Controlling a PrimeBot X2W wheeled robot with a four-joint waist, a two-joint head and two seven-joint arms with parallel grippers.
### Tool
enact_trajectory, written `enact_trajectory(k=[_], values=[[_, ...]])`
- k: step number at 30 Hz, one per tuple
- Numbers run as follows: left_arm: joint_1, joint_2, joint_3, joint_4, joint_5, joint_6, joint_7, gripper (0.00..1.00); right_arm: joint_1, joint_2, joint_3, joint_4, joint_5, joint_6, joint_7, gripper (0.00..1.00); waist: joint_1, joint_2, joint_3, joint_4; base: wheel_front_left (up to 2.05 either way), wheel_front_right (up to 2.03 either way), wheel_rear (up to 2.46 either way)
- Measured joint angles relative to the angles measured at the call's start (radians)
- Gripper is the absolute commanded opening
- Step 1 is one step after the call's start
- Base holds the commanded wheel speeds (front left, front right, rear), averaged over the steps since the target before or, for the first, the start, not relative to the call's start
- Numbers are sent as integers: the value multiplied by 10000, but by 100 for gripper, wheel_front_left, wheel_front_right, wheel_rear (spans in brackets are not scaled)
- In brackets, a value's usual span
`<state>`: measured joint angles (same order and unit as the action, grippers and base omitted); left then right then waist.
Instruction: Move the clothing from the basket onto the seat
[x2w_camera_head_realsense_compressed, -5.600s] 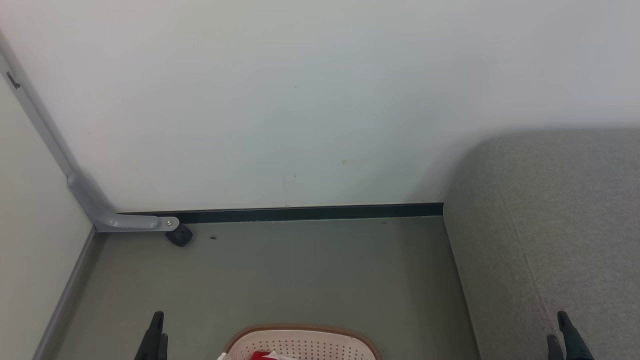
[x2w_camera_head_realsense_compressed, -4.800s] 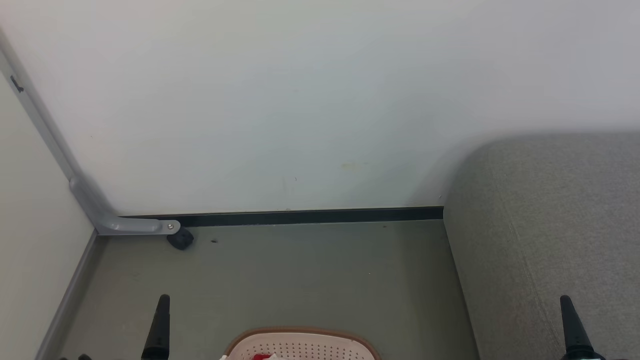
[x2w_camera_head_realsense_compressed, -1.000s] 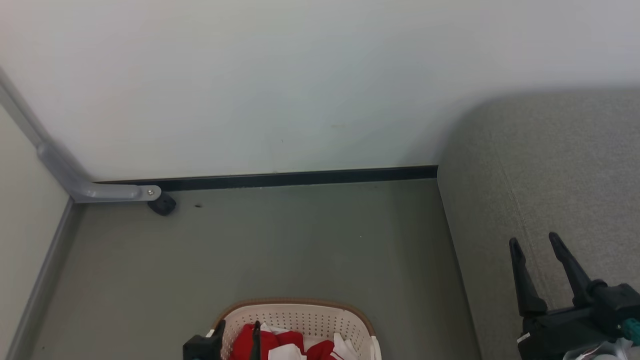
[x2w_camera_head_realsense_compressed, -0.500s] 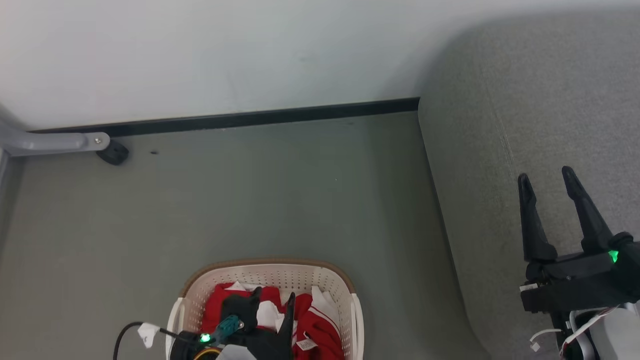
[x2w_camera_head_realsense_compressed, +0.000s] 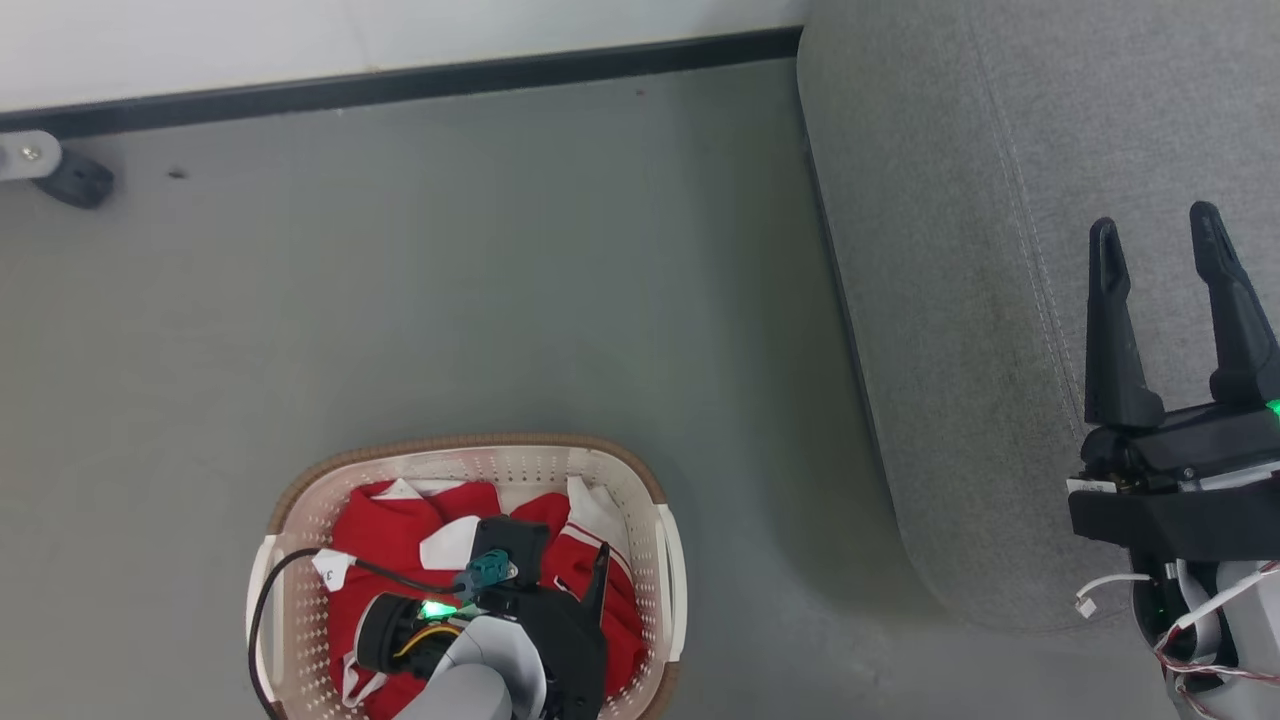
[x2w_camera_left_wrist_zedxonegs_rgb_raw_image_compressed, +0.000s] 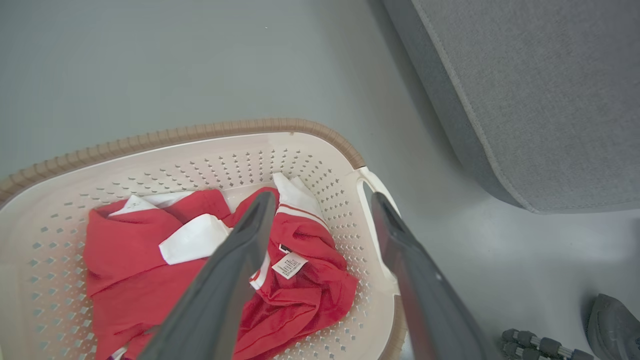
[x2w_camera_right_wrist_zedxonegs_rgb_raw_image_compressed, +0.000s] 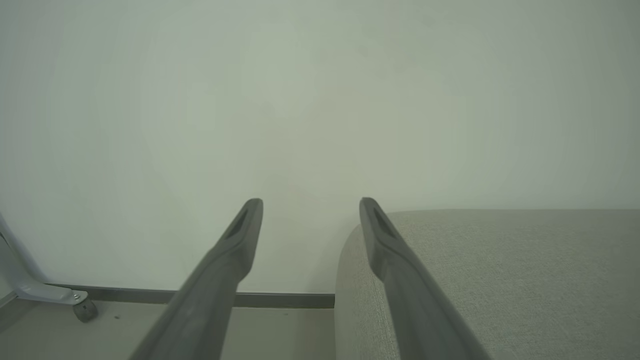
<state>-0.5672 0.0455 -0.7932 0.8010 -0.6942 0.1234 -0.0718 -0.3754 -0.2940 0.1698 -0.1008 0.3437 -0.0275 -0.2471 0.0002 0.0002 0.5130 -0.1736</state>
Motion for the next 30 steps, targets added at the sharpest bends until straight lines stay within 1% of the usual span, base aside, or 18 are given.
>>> enact_trajectory(k=[4,8,13,15,19,21,24,30], values=[[-348,8,-109,353,-21,0,174,100,-160,-2,-40,-384,0,-4,6,100,0,0,529,-163,0,0,0],[-635,10,-136,514,-577,2,188,100,-273,-54,-245,-851,0,-127,6,100,-1,0,1043,-294,0,0,0],[-985,15,-224,825,-811,2,263,100,-322,-96,-439,-1352,2,-178,6,100,-1,0,1665,-424,0,0,0],[-1107,17,-278,938,-1058,4,265,100,-377,-96,-497,-1546,2,-259,8,100,-1,0,1900,-472,0,0,0],[-1342,17,-349,1110,-1246,8,351,100,-546,-98,-621,-1937,4,-268,84,100,0,1,2335,-555,0,0,0],[-1502,21,-397,1191,-1321,8,353,100,-599,-102,-683,-2153,6,-353,86,100,-1,0,2544,-590,0,0,0],[-1693,19,-485,1225,-1430,8,362,100,-670,-119,-788,-2401,6,-362,92,100,-1,-1,2751,-618,0,0,0],[-2313,19,-637,1569,-1601,8,529,100,-671,-157,-1020,-3024,4,-487,176,100,-2,0,3379,-648,0,0,0]])
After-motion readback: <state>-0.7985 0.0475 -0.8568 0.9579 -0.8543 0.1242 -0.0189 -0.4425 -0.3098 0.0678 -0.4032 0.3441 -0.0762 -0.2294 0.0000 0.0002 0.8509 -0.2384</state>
